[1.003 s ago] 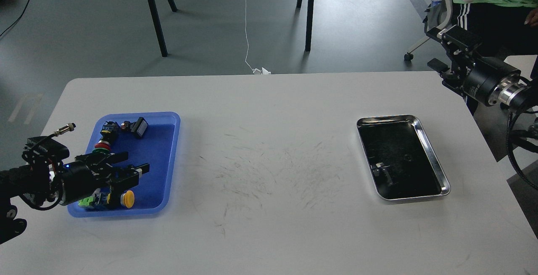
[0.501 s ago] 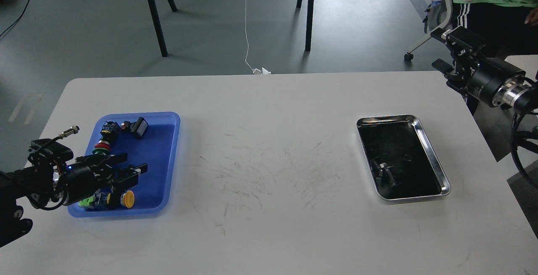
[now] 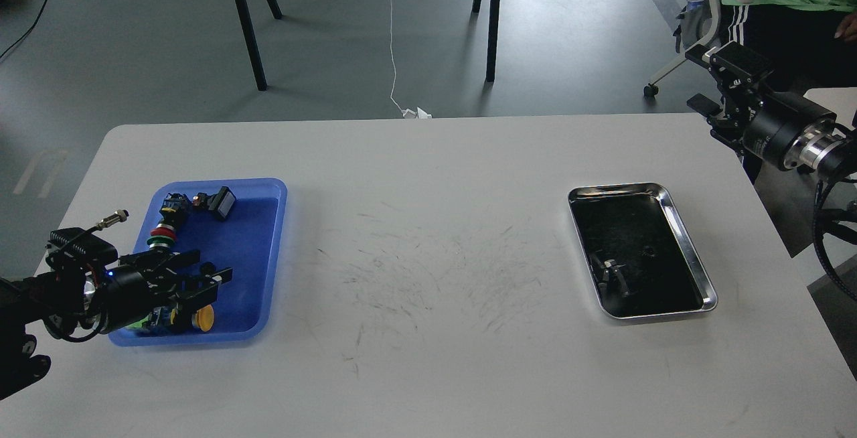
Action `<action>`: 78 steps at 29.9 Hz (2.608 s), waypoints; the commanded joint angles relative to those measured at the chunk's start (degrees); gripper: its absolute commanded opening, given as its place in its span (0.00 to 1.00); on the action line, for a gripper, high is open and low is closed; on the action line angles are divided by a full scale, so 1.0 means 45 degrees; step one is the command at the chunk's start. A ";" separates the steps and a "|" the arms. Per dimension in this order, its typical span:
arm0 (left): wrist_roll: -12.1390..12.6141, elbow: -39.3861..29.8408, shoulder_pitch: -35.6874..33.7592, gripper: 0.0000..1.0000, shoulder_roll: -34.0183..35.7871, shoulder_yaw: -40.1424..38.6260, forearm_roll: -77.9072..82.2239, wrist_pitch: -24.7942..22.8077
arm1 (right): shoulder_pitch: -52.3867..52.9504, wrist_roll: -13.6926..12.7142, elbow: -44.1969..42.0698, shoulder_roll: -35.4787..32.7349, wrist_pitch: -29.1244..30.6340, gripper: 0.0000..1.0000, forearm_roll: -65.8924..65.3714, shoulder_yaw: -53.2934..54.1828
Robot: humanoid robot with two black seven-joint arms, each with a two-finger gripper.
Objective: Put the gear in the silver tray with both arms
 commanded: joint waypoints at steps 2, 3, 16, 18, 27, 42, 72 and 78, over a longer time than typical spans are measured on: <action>0.0000 0.0159 0.0002 0.68 -0.0075 0.0000 -0.0011 0.0011 | -0.0001 0.0000 0.0000 -0.0038 0.0001 0.92 0.0001 -0.0001; 0.0000 0.0178 0.0002 0.67 -0.0094 0.0000 0.0008 0.0011 | -0.0001 0.0000 0.0000 -0.0057 0.0001 0.92 0.0001 -0.0001; 0.0000 0.0256 0.0178 0.56 -0.0172 0.0000 0.0027 0.0167 | -0.0001 0.0000 0.0000 -0.0097 0.0001 0.92 0.0001 -0.0020; 0.0000 0.0256 0.0216 0.56 -0.0172 0.0000 0.0027 0.0167 | -0.0001 0.0000 0.0000 -0.0097 0.0001 0.92 -0.0018 -0.0020; 0.0000 0.0178 0.0236 0.52 -0.0153 0.0000 0.0047 0.0206 | -0.0001 0.0019 0.0000 -0.0097 0.0001 0.92 -0.0018 -0.0040; 0.0000 0.0159 0.0060 0.56 0.0199 -0.0039 0.0223 0.0245 | -0.0001 0.0000 0.0000 -0.0097 0.0001 0.92 0.0001 -0.0040; 0.0000 -0.0115 -0.0916 0.57 0.0277 0.0839 0.2742 0.0421 | -0.0235 0.0019 -0.0040 -0.0058 -0.0018 0.92 -0.0018 -0.0079; 0.0000 0.0176 -0.1014 0.57 0.0062 0.0957 0.2762 0.0441 | -0.0235 0.0019 -0.0040 -0.0057 -0.0018 0.92 -0.0018 -0.0059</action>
